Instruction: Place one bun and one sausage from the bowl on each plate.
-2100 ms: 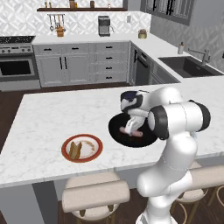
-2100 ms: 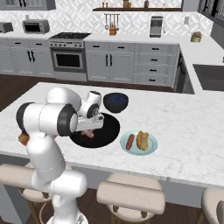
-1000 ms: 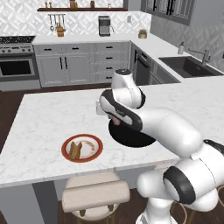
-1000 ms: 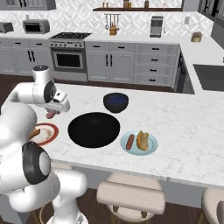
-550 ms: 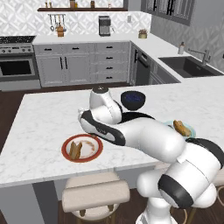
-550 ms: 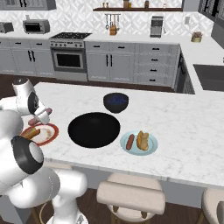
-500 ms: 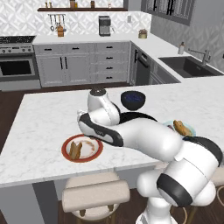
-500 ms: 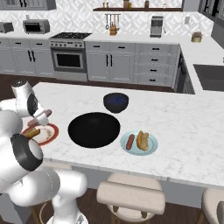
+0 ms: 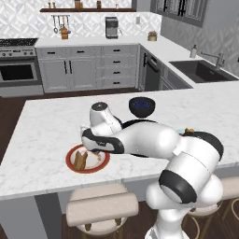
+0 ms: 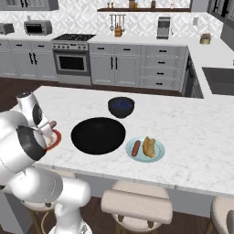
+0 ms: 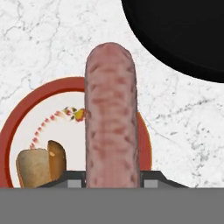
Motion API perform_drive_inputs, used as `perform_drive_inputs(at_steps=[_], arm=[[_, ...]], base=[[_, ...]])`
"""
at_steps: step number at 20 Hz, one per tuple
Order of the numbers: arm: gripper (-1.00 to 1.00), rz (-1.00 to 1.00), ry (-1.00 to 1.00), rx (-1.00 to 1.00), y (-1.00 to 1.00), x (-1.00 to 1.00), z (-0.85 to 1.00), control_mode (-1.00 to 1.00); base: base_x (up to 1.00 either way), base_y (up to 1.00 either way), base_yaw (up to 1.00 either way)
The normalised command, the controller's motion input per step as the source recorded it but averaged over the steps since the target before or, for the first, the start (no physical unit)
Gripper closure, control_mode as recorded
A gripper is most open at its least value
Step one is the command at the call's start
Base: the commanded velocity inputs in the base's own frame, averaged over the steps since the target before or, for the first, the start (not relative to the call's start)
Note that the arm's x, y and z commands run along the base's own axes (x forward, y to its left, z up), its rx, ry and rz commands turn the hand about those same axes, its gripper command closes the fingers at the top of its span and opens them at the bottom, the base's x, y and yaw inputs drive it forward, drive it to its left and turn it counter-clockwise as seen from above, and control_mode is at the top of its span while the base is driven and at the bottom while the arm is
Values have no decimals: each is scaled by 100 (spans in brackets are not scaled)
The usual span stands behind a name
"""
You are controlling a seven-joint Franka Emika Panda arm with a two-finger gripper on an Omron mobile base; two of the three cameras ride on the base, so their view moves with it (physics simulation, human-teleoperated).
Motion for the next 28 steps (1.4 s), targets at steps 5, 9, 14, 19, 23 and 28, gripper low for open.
perform_drive_inputs(at_steps=[5, 9, 14, 19, 23, 28], arm=[[100, 2, 2, 0, 8, -1, -34, -100], [100, 10, 0, 0, 2, -1, -25, -100], [100, 10, 0, 0, 10, 0, -19, -100], [-100, 6, 0, 0, 3, 0, -9, -100], [-100, 0, 0, 0, 0, 0, -1, -100], [-100, 0, 0, 0, 0, 0, 0, -100]], base=[[0, 0, 0], [0, 0, 0], [0, 0, 0], [0, 0, 0], [0, 0, 0], [0, 0, 0]])
